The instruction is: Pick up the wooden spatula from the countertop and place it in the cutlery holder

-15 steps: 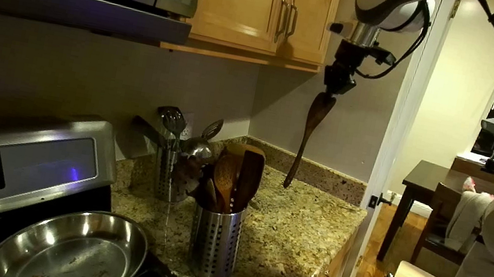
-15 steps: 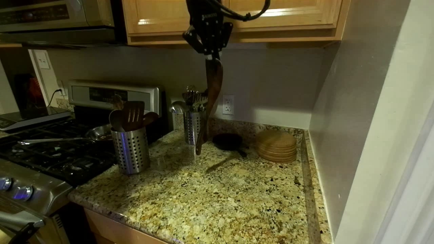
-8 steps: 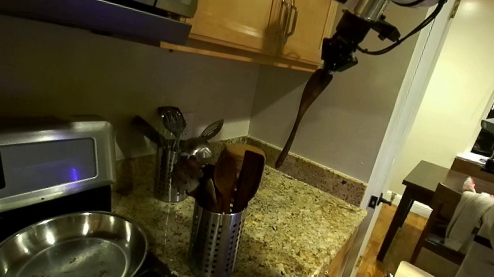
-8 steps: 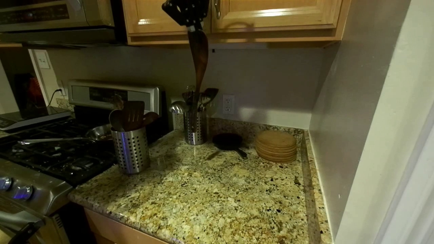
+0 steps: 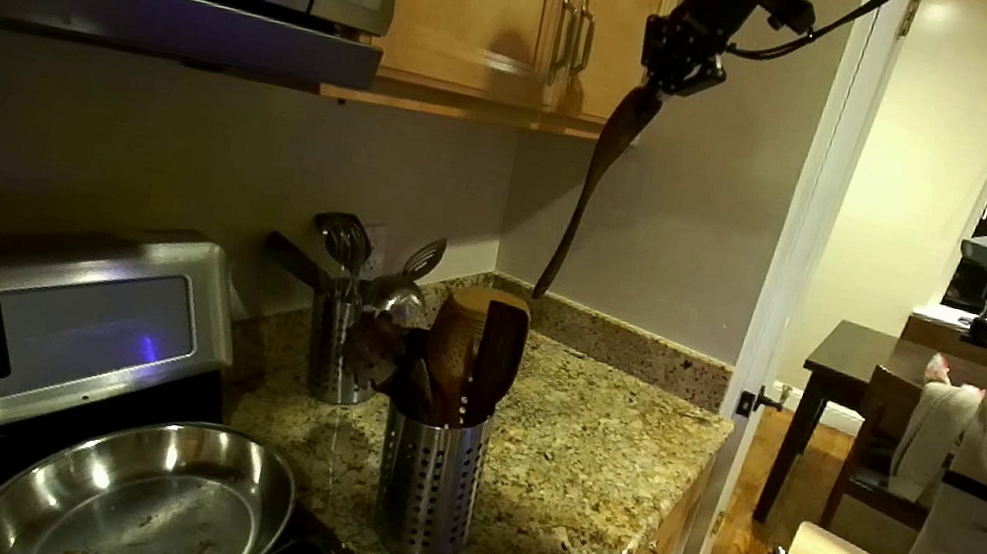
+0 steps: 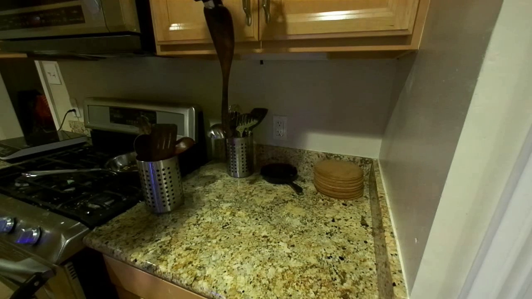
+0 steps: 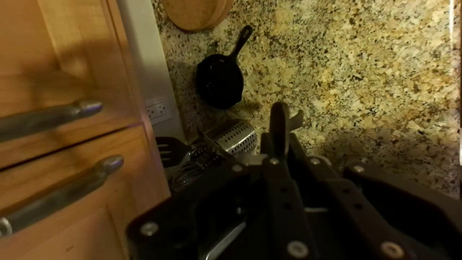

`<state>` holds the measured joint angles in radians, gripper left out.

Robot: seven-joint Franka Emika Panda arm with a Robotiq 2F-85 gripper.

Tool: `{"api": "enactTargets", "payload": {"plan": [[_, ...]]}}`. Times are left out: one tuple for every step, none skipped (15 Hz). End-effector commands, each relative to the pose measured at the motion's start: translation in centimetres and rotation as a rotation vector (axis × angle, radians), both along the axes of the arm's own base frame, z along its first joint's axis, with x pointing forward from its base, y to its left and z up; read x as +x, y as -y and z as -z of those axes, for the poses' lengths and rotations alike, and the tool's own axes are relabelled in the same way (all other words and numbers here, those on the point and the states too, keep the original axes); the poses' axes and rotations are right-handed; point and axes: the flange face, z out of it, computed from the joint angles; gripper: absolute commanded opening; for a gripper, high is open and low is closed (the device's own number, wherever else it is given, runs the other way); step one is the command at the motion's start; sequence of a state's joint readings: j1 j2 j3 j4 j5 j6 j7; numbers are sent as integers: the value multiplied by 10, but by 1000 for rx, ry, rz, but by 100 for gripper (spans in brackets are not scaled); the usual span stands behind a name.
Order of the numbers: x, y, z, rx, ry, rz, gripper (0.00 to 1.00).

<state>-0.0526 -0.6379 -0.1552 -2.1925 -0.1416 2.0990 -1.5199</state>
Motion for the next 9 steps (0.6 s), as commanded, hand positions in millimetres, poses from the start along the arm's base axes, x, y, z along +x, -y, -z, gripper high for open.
{"api": "enactTargets", "payload": {"plan": [[-1,-6,-4,-6,7,-16,7],[-2,-10,-6,-9,12,-27,7],[-2,-13,-7,-12,14,-32,7],[-2,-14,-7,-13,14,-34,7],[-2,-14,-7,-14,14,-35,7],[-2,-14,-7,-14,14,-35,7],[-2,-14,-7,-15,14,-35,7],[-2,-14,-7,-15,14,-35,3],[-6,-21,-12,-12,18,-57,3]]}}
